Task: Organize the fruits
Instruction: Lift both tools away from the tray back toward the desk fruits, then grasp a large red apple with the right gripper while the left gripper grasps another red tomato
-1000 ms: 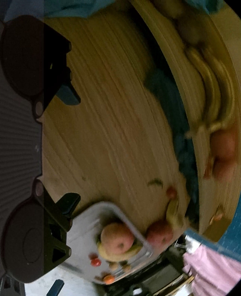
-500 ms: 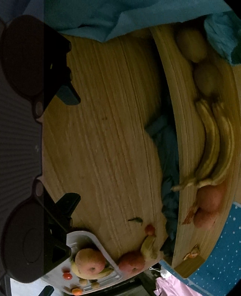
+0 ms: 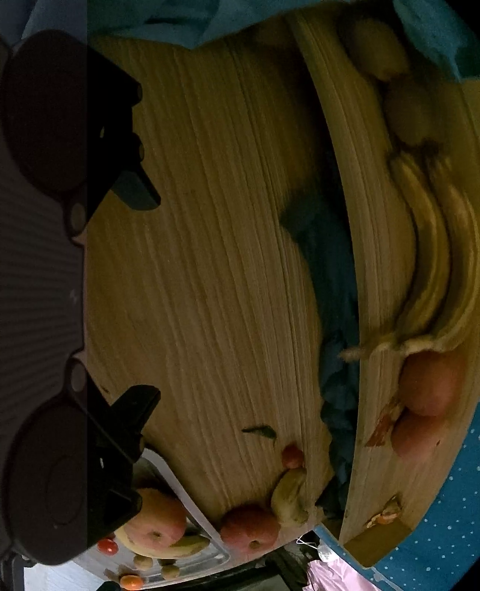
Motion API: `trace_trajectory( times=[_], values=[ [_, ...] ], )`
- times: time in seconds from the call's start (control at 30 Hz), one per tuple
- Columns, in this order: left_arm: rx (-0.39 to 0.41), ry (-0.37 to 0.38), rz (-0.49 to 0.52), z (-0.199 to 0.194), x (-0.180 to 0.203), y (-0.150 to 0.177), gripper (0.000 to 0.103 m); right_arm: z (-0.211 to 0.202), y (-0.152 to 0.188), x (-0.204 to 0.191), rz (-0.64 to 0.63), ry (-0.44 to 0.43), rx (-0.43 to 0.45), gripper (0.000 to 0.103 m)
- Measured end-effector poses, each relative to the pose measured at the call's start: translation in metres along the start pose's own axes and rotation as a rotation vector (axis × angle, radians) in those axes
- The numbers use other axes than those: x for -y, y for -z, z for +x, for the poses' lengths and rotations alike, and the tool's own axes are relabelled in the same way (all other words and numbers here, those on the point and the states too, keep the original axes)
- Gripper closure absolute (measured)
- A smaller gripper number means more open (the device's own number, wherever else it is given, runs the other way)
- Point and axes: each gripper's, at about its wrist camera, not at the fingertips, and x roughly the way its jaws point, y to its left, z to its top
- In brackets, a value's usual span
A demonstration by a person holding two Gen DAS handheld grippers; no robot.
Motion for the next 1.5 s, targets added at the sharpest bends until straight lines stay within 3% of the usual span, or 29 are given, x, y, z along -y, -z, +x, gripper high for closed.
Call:
trace_trajectory(
  times=[0.43,0.77,1.33,1.5],
  values=[
    [-0.013,0.010,0.082,0.028,0.077,-0.042,0.000,0.031,-0.012,0.049,0.032,-0.013,0.035,0.001],
    [-0.003,-0.006,0.134,0.058,0.132,-0.079,0.000,0.077,-0.042,0.094,0.025,-0.027,0.030,0.001],
    [0.001,-0.053,0.214,0.090,0.162,-0.100,0.001,0.141,-0.071,0.105,-0.065,-0.114,0.005,0.005],
    [0.022,-0.035,0.229,0.092,0.168,-0.101,0.008,0.151,-0.074,0.104,-0.079,-0.127,-0.001,0.009]
  ],
)
